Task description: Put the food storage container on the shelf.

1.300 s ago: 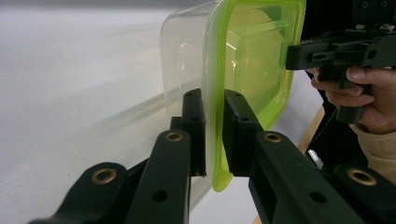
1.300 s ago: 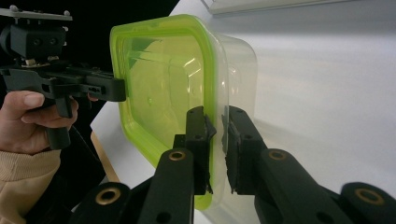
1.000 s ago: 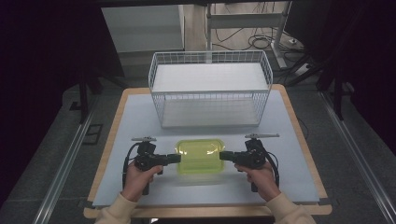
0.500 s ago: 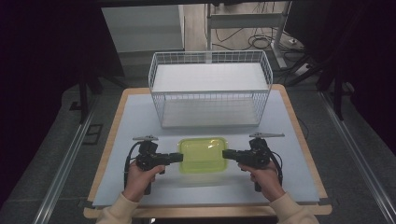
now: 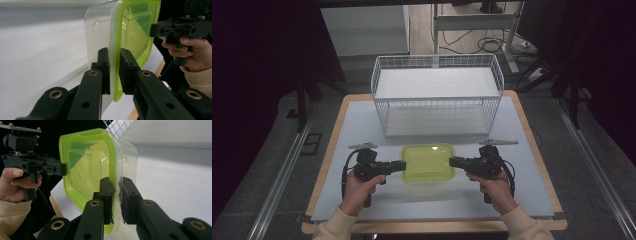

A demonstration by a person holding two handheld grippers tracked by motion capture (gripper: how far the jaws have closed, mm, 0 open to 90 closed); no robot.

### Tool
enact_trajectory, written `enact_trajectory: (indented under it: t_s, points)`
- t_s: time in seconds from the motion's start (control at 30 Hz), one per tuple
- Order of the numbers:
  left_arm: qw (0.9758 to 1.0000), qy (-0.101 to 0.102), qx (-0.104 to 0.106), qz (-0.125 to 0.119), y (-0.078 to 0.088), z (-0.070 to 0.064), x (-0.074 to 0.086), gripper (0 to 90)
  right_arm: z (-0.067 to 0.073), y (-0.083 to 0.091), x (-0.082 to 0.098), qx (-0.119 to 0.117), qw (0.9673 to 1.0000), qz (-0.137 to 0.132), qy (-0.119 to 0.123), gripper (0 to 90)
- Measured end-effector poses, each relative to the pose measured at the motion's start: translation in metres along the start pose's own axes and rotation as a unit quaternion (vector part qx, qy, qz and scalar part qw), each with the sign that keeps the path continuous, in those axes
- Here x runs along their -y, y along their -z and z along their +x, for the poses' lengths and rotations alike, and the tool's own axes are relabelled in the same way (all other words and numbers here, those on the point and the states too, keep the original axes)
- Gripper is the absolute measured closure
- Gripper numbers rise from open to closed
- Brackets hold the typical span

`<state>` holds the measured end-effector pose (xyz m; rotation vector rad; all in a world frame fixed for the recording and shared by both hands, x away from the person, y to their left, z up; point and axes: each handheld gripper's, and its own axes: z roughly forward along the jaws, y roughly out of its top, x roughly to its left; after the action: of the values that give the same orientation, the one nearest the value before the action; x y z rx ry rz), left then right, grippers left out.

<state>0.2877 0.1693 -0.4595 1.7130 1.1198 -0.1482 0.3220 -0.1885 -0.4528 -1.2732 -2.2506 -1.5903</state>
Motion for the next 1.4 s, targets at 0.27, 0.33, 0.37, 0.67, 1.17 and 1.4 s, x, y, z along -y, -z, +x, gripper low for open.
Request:
enact_trajectory:
  t_s: [0.27,0.33,0.37,0.67,1.17,1.4]
  points:
    - [1.0000,-0.005,0.001,-0.004,0.000,-0.003,-0.008,80.8,0.004,0.005,-0.008,0.001,0.9999,-0.007,0.012,79.9]
    - [1.0000,-0.008,0.000,-0.004,-0.001,-0.005,-0.012,80.8,0.003,0.007,-0.010,0.003,0.9999,-0.009,0.010,79.9]
    - [0.9999,-0.010,-0.001,-0.005,-0.001,-0.006,-0.014,80.8,0.003,0.008,-0.013,0.005,0.9998,-0.012,0.015,79.9]
    - [0.9996,-0.025,-0.002,-0.015,0.004,-0.015,-0.029,80.8,0.012,0.018,-0.027,0.010,0.9994,-0.020,0.024,79.9]
    - [0.9994,-0.029,0.000,-0.019,0.007,-0.021,-0.044,80.7,0.018,0.025,-0.043,0.015,0.9989,-0.028,0.035,79.9]
    - [0.9992,-0.033,0.002,-0.024,0.009,-0.024,-0.052,80.8,0.021,0.029,-0.049,0.014,0.9987,-0.033,0.037,79.8]
